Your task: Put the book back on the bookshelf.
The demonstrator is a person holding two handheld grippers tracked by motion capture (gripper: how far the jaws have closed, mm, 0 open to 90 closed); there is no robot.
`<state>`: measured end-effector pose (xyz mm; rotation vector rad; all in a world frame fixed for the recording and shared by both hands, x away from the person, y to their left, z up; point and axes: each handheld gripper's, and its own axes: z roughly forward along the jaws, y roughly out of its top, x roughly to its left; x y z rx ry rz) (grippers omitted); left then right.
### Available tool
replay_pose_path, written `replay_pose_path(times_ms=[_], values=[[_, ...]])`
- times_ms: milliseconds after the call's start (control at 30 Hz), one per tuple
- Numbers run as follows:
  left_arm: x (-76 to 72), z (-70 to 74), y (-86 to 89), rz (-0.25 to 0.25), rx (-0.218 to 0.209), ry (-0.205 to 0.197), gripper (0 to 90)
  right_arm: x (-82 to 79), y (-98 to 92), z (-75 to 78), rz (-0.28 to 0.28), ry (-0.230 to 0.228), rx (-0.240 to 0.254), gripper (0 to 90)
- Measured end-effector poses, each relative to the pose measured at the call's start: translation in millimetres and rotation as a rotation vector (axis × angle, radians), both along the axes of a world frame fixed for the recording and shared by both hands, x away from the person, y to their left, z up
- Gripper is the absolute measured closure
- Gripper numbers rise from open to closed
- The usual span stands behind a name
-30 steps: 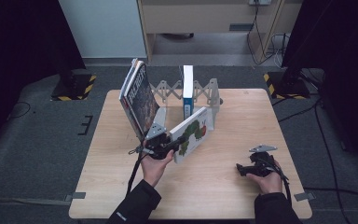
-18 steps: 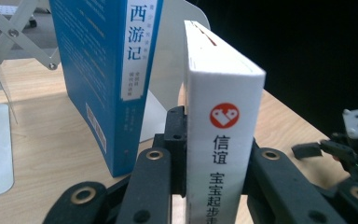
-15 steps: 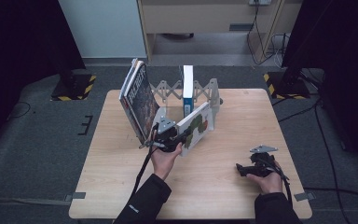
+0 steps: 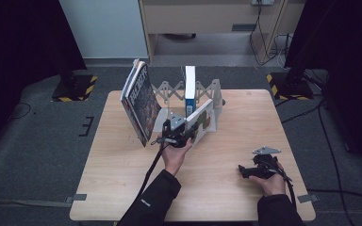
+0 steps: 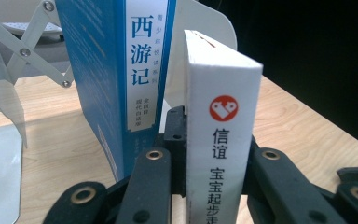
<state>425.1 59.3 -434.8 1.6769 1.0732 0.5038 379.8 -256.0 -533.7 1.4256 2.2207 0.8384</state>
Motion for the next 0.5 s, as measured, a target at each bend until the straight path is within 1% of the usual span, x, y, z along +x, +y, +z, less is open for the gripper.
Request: replay_pose_path(times_ms=[100,200,267,400,433,500], values=[[4.8,-2.6,-7.2,0.006,0.021,-0.009,74.4,0.1,0.3,-0.2,0.002,-0.001,0.001,2.8],[10.2,-8.0,-14.6,0.012,0.017,-0.012,74.4,0.2,0.5,-0.7,0.006,-0.008,0.000,2.8],[12.0,-10.7,-17.9,0.019,0.029,-0.014,74.4,0.3,0.4,-0.7,0.007,-0.010,-0.001,2.8],[15.2,-13.4,-21.5,0.026,0.040,-0.016,74.4,0.4,0.9,-0.9,0.011,-0.013,0.000,2.9],[18.6,-14.5,-22.9,0.028,0.031,-0.004,74.3,0.3,1.2,-1.1,0.013,-0.014,0.001,2.9],[20.0,-14.9,-23.3,0.030,0.027,-0.002,74.3,0.1,1.3,-1.0,0.012,-0.012,0.002,2.9]])
